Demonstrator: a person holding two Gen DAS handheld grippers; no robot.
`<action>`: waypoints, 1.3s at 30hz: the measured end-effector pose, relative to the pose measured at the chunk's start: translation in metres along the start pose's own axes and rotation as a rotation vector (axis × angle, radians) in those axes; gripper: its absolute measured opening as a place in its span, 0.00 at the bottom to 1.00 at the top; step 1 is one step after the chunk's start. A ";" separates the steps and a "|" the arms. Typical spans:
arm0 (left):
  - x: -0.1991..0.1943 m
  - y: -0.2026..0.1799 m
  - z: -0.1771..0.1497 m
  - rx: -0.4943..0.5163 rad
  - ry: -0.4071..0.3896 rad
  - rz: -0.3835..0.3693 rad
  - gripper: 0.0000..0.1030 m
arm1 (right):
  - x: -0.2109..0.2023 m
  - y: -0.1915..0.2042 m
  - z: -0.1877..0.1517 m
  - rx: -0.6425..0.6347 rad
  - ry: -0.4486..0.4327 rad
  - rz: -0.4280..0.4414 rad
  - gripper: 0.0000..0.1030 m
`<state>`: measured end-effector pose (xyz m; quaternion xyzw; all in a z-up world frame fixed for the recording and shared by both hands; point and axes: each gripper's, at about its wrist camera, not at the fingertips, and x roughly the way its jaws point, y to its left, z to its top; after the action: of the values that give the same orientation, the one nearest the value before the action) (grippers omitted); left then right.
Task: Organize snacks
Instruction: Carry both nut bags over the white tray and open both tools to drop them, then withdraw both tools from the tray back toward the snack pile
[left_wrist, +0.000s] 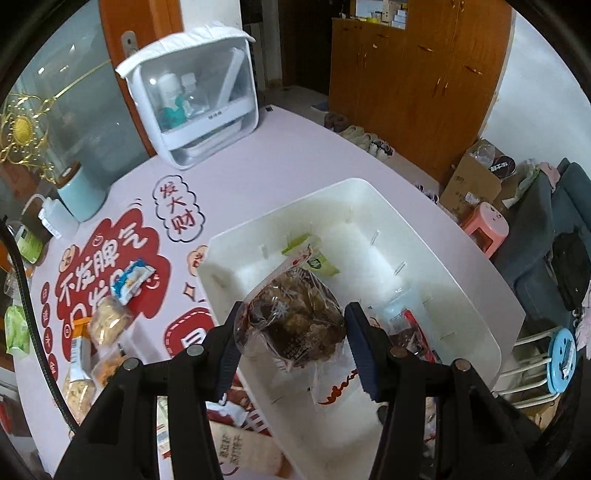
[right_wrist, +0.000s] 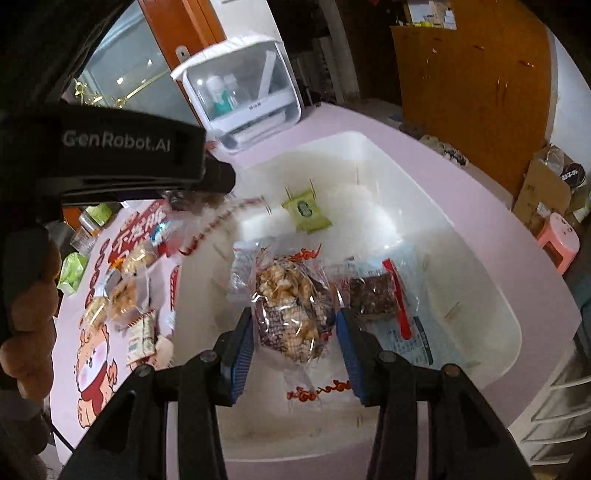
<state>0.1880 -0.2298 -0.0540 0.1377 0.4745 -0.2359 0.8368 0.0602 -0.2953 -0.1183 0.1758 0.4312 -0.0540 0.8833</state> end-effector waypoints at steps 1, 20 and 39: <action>0.004 -0.002 -0.001 0.002 0.007 -0.002 0.51 | 0.003 -0.001 0.000 0.004 0.014 0.007 0.45; 0.011 0.009 -0.032 -0.041 0.073 0.006 0.86 | 0.001 0.017 -0.006 -0.050 0.010 0.057 0.80; -0.043 0.067 -0.096 -0.072 0.057 0.059 0.86 | -0.011 0.038 -0.016 -0.008 0.001 -0.010 0.80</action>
<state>0.1339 -0.1180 -0.0660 0.1280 0.5022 -0.1900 0.8338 0.0509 -0.2547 -0.1086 0.1699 0.4326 -0.0565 0.8836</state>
